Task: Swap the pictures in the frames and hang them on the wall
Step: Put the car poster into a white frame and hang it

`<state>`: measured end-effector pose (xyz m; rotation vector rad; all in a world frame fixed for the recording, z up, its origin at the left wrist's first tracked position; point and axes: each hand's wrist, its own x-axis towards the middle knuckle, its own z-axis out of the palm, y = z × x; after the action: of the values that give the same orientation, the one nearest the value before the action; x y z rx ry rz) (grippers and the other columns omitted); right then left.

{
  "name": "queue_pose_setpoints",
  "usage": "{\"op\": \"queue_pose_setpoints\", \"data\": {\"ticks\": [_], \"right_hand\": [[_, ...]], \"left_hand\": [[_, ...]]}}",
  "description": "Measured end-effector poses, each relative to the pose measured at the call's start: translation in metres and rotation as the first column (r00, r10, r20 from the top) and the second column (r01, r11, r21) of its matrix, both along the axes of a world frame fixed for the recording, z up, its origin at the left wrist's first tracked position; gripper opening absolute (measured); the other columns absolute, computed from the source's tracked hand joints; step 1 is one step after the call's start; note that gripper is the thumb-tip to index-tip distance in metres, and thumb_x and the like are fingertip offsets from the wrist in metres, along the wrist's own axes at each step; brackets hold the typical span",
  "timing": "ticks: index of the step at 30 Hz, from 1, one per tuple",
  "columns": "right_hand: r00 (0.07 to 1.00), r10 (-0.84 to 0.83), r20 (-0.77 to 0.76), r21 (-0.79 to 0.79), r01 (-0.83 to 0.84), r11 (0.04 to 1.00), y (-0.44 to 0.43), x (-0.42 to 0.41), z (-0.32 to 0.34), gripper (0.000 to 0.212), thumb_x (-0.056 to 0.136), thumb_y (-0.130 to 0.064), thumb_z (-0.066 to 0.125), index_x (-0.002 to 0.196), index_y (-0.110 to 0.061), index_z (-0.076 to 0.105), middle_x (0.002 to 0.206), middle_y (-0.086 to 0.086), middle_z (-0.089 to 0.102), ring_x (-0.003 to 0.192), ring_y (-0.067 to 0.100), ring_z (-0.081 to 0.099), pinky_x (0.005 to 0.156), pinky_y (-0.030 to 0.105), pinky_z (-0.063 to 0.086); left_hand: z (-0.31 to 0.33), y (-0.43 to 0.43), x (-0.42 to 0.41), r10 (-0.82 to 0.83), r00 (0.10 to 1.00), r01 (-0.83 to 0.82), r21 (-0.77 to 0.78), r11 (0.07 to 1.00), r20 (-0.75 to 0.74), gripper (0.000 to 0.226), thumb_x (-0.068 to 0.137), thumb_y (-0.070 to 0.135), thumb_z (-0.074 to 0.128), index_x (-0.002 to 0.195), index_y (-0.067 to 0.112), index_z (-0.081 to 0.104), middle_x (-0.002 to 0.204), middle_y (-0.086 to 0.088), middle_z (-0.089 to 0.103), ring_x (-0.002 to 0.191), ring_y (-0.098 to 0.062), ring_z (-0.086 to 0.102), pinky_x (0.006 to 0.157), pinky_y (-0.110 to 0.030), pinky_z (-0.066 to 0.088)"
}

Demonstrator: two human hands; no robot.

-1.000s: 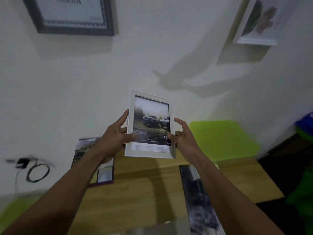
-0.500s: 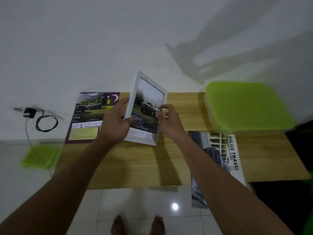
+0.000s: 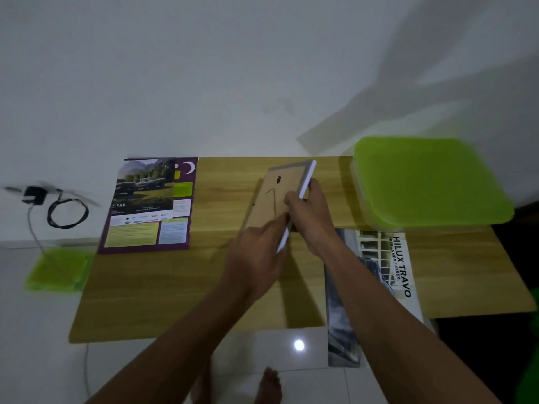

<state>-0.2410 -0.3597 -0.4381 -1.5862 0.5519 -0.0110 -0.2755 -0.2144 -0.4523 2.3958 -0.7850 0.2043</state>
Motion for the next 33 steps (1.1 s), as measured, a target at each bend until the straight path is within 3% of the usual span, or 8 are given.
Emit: {"op": "queue_pose_setpoints", "data": {"ticks": [4,9,12,15,21,24,28,33], "right_hand": [[1.000,0.005,-0.012,-0.064,-0.005,0.998,-0.016,-0.002,-0.021,0.033,0.092,-0.001,0.048,0.117,-0.022,0.054,0.095,-0.004,0.063,0.085,0.012,0.061,0.070,0.029,0.050],[0.993,0.063,-0.097,0.014,-0.062,0.998,-0.041,0.001,-0.051,0.042,0.093,-0.003,0.052,0.127,-0.029,0.054,0.100,-0.005,0.067,0.089,0.014,0.064,0.077,0.036,0.053],[0.985,0.117,-0.130,0.103,-0.104,0.989,-0.049,0.010,-0.064,0.050,0.090,0.001,0.054,0.134,-0.019,0.046,0.073,0.003,0.060,0.059,0.016,0.053,0.057,0.033,0.042],[0.970,0.149,-0.192,0.113,-0.129,0.985,-0.052,0.023,-0.072,0.060,0.093,0.002,0.055,0.143,-0.018,0.030,0.082,0.011,0.058,0.067,0.020,0.052,0.061,0.035,0.044],[0.950,0.253,-0.183,-0.138,-0.280,0.950,-0.048,0.031,-0.082,0.047,0.097,-0.013,0.061,0.137,-0.027,0.040,0.108,-0.012,0.062,0.093,0.002,0.058,0.079,0.012,0.046],[0.952,0.248,-0.179,-0.283,-0.292,0.914,-0.045,0.034,-0.091,0.060,0.093,-0.017,0.068,0.147,-0.021,0.043,0.118,-0.001,0.066,0.103,0.015,0.060,0.089,0.024,0.050],[0.967,0.148,-0.208,-0.352,-0.216,0.911,-0.037,0.036,-0.098,0.056,0.090,-0.015,0.071,0.140,-0.016,0.045,0.085,-0.011,0.056,0.087,0.014,0.058,0.063,0.013,0.041],[0.962,0.144,-0.230,-0.449,-0.236,0.862,-0.029,0.044,-0.102,0.046,0.090,-0.014,0.070,0.133,-0.010,0.054,0.111,0.009,0.067,0.102,0.023,0.064,0.083,0.028,0.050]], "left_hand": [[-0.021,-0.005,0.002,0.034,0.976,-0.059,-0.115,0.992,-0.214,0.033,0.096,0.037,0.053,0.124,0.021,0.061,0.101,0.000,0.072,0.085,-0.016,0.066,0.069,-0.027,0.050],[-0.057,0.030,0.056,0.315,0.894,-0.341,-0.029,0.940,-0.318,0.056,0.088,0.012,0.064,0.141,0.012,0.045,0.132,-0.012,0.056,0.118,-0.027,0.052,0.094,-0.039,0.045],[-0.065,0.037,0.079,0.300,0.786,-0.310,0.076,0.948,-0.541,0.067,0.088,0.013,0.067,0.148,0.013,0.036,0.129,-0.017,0.059,0.112,-0.030,0.059,0.087,-0.035,0.048],[-0.070,0.044,0.090,0.252,0.733,-0.258,0.086,0.962,-0.632,0.074,0.086,0.016,0.070,0.150,0.018,0.032,0.112,-0.012,0.066,0.089,-0.020,0.062,0.073,-0.026,0.048],[-0.076,0.058,0.088,0.280,0.670,-0.343,0.048,0.938,-0.687,0.076,0.085,0.020,0.072,0.150,0.023,0.032,0.097,0.002,0.060,0.079,-0.017,0.062,0.067,-0.030,0.054],[-0.078,0.061,0.085,0.293,0.692,-0.345,0.053,0.937,-0.659,0.073,0.085,0.020,0.072,0.148,0.023,0.034,0.091,0.006,0.058,0.076,-0.013,0.060,0.065,-0.025,0.050],[-0.078,0.058,0.087,0.298,0.738,-0.323,0.071,0.944,-0.606,0.065,0.085,0.016,0.071,0.144,0.018,0.042,0.082,0.008,0.055,0.077,-0.013,0.057,0.069,-0.027,0.048],[-0.083,0.054,0.091,0.313,0.774,-0.294,0.126,0.947,-0.550,0.064,0.085,0.017,0.071,0.142,0.014,0.044,0.098,-0.001,0.060,0.089,-0.016,0.055,0.076,-0.028,0.046]]}}
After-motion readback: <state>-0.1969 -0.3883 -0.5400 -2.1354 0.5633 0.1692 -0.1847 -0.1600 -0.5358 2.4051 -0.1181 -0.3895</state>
